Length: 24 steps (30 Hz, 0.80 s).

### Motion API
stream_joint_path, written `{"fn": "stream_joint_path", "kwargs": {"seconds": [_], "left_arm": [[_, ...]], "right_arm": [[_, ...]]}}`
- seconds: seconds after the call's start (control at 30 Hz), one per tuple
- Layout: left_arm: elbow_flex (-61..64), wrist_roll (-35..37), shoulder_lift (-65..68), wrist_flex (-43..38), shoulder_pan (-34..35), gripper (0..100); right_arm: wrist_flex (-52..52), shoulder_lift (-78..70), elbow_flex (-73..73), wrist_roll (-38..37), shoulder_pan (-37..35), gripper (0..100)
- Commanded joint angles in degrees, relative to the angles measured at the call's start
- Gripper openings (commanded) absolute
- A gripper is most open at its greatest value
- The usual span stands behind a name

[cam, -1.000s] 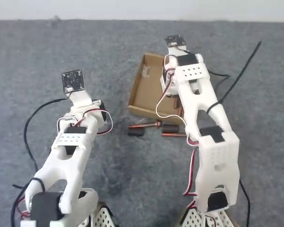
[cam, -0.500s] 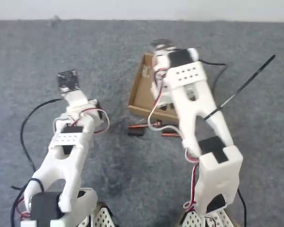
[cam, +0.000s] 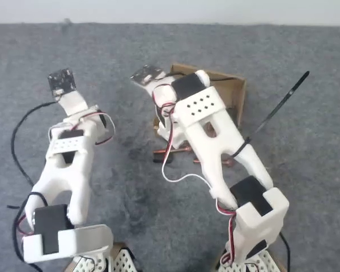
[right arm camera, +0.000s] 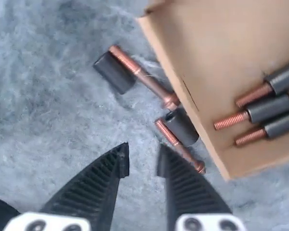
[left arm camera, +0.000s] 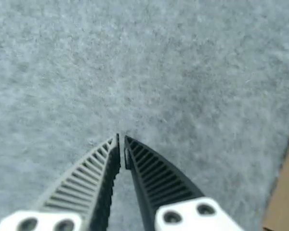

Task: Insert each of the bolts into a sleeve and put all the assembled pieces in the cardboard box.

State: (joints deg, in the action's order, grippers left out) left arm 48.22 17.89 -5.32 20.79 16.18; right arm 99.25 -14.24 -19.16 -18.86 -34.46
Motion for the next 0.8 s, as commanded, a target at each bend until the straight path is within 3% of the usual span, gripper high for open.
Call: {"fn": "stream_joint_path", "kwargs": {"seconds": [0.0,0.27,0.63,0.77], "left_arm": [[-3.82,0.53,-0.35,0.88,1.23,1],[-4.09,0.62,-0.35,0.79,1.76,1],[-4.18,0.62,-0.35,0.79,1.76,1],[-4.18,0.62,-0.35,0.79,1.76,1]], "right_arm": [[2.59,1.01,-0.26,-4.4,-2.24,18.8],[2.95,-3.91,-0.26,-4.84,-5.05,16.7],[-0.4,-8.48,0.0,-12.48,-10.07,16.6],[-1.8,-5.67,5.54,-12.04,-10.15,16.6]]}}
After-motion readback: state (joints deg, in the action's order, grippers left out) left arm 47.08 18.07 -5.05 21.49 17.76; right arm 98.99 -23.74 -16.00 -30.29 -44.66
